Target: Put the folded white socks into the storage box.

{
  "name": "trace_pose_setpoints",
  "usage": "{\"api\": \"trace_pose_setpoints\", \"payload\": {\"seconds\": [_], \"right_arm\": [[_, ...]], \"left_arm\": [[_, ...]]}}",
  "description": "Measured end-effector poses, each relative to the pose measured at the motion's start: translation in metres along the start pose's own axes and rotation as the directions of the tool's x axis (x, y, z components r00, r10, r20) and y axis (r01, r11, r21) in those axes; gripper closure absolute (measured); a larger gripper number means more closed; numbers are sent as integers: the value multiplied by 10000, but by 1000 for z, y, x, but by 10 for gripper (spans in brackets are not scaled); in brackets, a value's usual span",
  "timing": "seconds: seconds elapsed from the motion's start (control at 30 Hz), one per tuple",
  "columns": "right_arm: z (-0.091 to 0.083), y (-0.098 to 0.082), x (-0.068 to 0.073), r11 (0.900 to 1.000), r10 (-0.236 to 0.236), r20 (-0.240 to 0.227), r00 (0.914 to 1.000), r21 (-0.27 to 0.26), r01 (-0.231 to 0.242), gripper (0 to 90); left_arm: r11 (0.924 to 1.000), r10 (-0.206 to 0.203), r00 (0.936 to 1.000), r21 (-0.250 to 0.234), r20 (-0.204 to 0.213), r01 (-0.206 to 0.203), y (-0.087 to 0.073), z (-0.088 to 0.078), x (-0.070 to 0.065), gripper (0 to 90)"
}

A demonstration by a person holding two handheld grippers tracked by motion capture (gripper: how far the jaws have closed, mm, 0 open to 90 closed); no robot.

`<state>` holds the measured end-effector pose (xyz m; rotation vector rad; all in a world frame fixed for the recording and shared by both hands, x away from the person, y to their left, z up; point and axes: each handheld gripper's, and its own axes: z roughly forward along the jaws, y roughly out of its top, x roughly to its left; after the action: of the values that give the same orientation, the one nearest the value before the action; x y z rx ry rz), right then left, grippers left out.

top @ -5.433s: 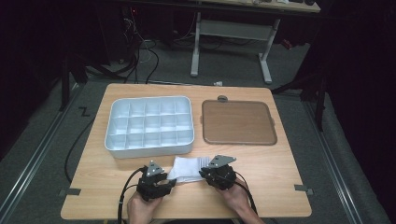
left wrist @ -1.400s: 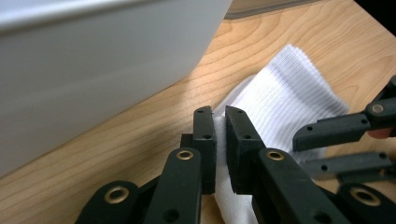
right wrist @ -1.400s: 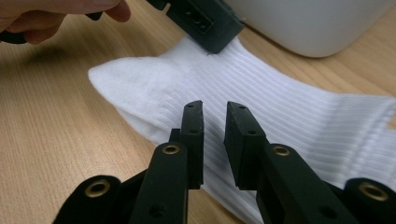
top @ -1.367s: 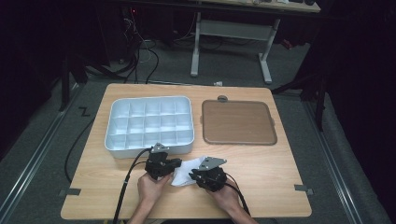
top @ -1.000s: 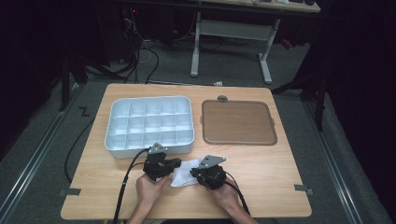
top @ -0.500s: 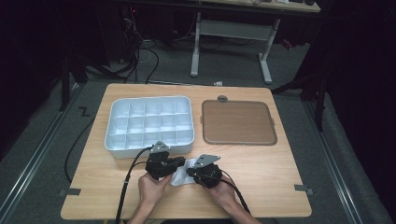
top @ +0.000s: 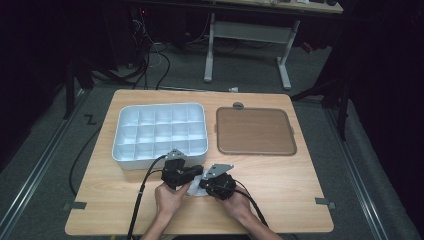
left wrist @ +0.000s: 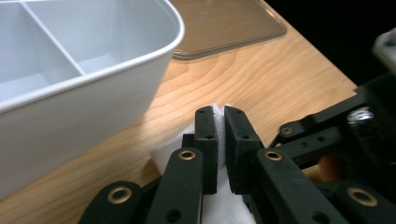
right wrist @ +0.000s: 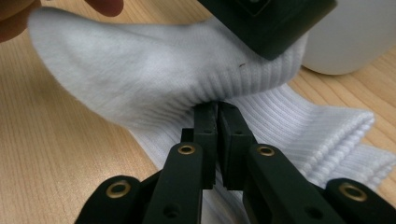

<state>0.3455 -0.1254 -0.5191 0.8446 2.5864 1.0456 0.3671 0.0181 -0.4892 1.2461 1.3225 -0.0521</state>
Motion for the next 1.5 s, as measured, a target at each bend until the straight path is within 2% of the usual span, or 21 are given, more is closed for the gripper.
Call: {"api": "trace_pose_setpoints", "payload": {"seconds": [0.07, 0.17, 0.27, 0.33, 0.53, 0.6, 0.73, 0.8, 0.9, 1.07, 1.17, 1.27, 1.5], "right_arm": [[-4, 1, 1, 9999, -107, 93, 9999, -76, 108, 841], [-17, 2, 0, 9989, 58, 251, 9997, -476, -46, 825], [-31, 0, -8, 9961, 363, 373, 9986, -823, -332, 812], [-38, -3, -15, 9956, 526, 639, 9966, -813, -474, 801], [-43, -17, -27, 9923, 1107, 1006, 9887, -669, -1043, 738], [-42, -22, -29, 9903, 1288, 1003, 9866, -652, -1227, 694], [-36, -24, -30, 9889, 1449, 902, 9853, -470, -1412, 685], [-30, -25, -30, 9897, 1427, 868, 9860, -259, -1409, 684], [-28, -25, -30, 9899, 1415, 834, 9864, -219, -1401, 684], [-25, -24, -32, 9905, 1374, 624, 9885, -175, -1366, 685], [-24, -22, -31, 9930, 1184, 666, 9907, -102, -1180, 687], [-23, -18, -31, 9960, 882, 701, 9936, 100, -891, 688], [-18, -15, -29, 9973, 733, 642, 9952, 31, -737, 690]], "left_arm": [[9999, 104, 9999, -51, -58, -104, 1, -2, 0, 850], [9997, 261, 9995, -13, -174, -261, 1, -3, 1, 850], [9996, 273, 9994, 8, -195, -273, 1, -3, 1, 850], [9997, 241, 9995, -24, -186, -241, 1, -3, 1, 850], [9996, 273, 9993, -93, -262, -275, 1, -3, 0, 850], [9993, 362, 9989, -119, -302, -365, 1, -3, 0, 850], [9992, 353, 9990, -153, -285, -357, 0, -4, -2, 850], [9993, 350, 9991, -149, -254, -353, 0, -4, -3, 850], [9994, 321, 9993, -134, -190, -324, 0, -4, -5, 850], [9984, 548, 9985, -96, -46, -549, 1, -2, -14, 849], [9985, 546, 9985, -94, 69, -545, 1, 0, -18, 849], [9985, 548, 9985, -66, 33, -547, 1, 2, -19, 849], [9985, 543, 9984, -96, -138, -545, 1, 8, -15, 848]]}}
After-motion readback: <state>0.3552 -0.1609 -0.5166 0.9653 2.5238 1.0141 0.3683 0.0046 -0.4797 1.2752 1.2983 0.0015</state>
